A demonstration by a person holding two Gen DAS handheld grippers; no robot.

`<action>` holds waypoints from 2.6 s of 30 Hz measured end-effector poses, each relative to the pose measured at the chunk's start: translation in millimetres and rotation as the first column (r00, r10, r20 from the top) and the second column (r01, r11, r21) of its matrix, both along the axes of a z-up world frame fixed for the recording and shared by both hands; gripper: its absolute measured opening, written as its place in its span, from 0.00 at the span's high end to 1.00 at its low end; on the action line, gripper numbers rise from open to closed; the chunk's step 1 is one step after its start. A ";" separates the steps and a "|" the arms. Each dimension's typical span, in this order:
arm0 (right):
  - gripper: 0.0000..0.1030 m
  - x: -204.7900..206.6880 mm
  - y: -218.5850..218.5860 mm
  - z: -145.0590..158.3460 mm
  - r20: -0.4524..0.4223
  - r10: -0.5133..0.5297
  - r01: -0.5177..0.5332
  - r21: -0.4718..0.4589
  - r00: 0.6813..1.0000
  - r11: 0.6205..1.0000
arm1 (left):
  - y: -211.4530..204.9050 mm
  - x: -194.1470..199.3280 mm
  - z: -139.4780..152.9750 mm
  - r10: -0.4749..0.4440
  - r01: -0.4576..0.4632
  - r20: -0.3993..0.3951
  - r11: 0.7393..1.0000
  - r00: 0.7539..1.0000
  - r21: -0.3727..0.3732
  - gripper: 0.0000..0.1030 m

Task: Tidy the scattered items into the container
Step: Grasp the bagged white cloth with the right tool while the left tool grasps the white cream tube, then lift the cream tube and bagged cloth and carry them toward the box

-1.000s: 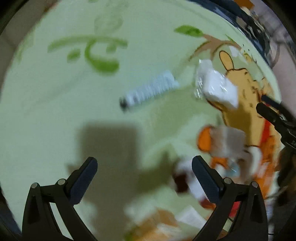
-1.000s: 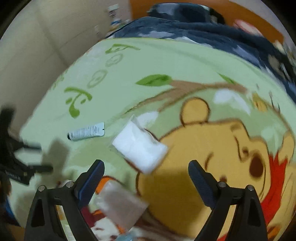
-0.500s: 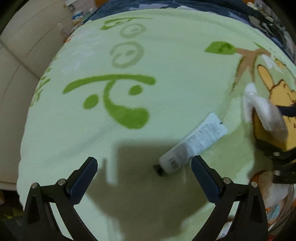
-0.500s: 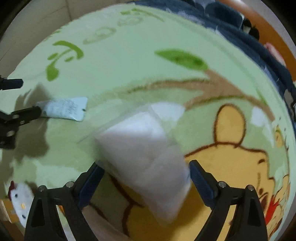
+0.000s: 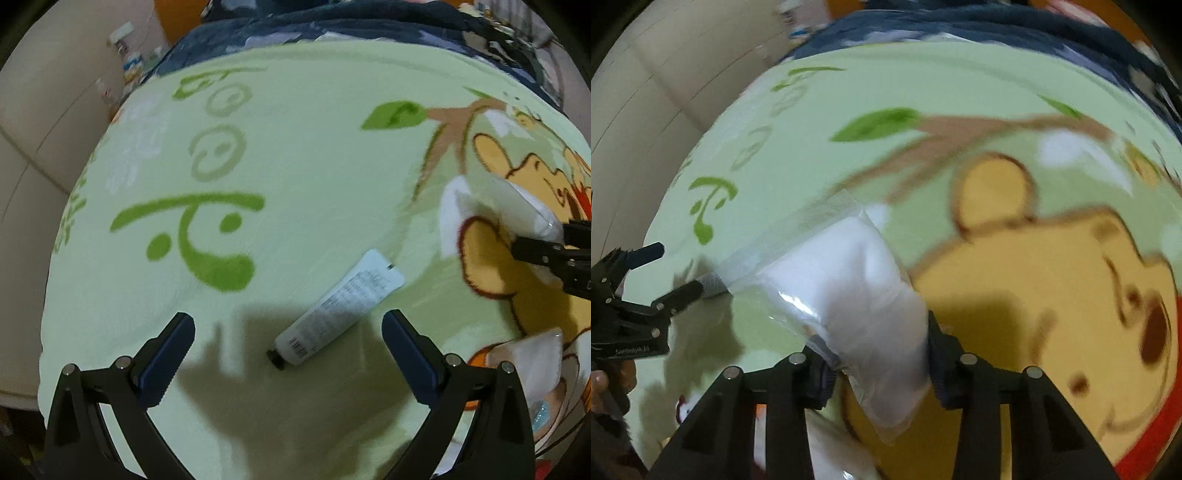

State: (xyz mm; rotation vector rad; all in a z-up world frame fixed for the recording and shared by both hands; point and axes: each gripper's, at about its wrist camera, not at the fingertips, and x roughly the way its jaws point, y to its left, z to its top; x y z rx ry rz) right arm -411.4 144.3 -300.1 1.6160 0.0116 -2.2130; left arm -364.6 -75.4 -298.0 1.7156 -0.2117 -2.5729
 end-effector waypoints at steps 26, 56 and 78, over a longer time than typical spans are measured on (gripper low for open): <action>0.52 28.9 -3.6 -11.2 -0.101 0.061 -0.036 0.229 0.993 0.973 | 24.3 -13.8 -51.1 -0.261 0.233 0.094 0.944 0.961 0.234 0.70; 0.71 9.0 11.6 -15.4 -0.024 -0.032 0.035 0.119 0.999 0.992 | 41.2 -15.1 -29.9 -0.175 0.163 0.043 0.966 0.984 0.199 0.72; 0.71 121.2 87.3 259.7 -0.282 -0.143 0.154 0.015 0.949 0.988 | 10.5 71.9 234.4 0.016 0.002 -0.170 0.995 0.985 0.102 0.72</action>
